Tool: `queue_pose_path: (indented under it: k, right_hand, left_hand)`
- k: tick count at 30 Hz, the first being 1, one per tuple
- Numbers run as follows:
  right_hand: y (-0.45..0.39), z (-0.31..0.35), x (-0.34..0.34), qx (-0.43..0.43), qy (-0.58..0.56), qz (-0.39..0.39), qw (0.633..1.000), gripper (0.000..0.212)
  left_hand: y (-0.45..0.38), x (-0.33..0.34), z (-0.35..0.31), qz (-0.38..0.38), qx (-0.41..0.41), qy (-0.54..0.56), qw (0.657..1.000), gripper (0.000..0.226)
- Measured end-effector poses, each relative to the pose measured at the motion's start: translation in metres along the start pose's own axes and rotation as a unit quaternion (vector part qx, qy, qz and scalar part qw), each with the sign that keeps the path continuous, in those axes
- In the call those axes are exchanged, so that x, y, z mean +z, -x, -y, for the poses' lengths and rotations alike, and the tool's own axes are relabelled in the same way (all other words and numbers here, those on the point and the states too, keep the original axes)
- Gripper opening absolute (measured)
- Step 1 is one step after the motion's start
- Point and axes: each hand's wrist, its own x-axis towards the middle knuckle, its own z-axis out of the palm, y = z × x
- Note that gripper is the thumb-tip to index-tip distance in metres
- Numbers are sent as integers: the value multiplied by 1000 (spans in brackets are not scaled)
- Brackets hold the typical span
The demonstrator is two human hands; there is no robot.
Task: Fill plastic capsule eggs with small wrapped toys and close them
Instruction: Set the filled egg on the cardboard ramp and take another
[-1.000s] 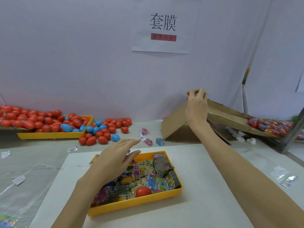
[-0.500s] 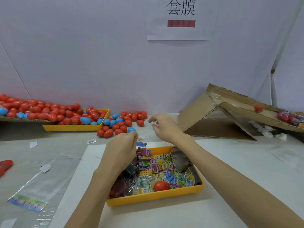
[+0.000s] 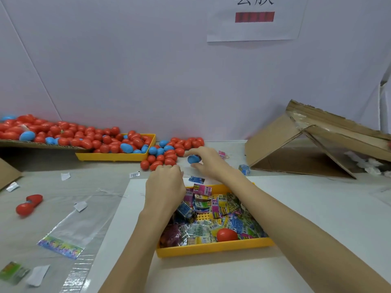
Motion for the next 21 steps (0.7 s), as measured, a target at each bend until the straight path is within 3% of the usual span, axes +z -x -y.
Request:
queue_pose_path:
  k: [4, 9, 16, 21]
  right_hand:
    - [37, 4, -28, 10, -84, -41, 996, 37]
    - [102, 13, -48, 55, -209, -65, 974, 42]
    - [151, 25, -61, 91, -426, -58, 898, 44]
    - [147, 34, -56, 103, -495, -87, 859, 50]
  left_hand:
    - [0, 0, -3, -36, 54, 132, 989, 34]
    - [2, -7, -19, -8, 234, 315, 920, 47]
    - [7, -18, -36, -73, 327, 375, 864, 30]
    - [4, -17, -38, -129, 351, 332, 866, 31]
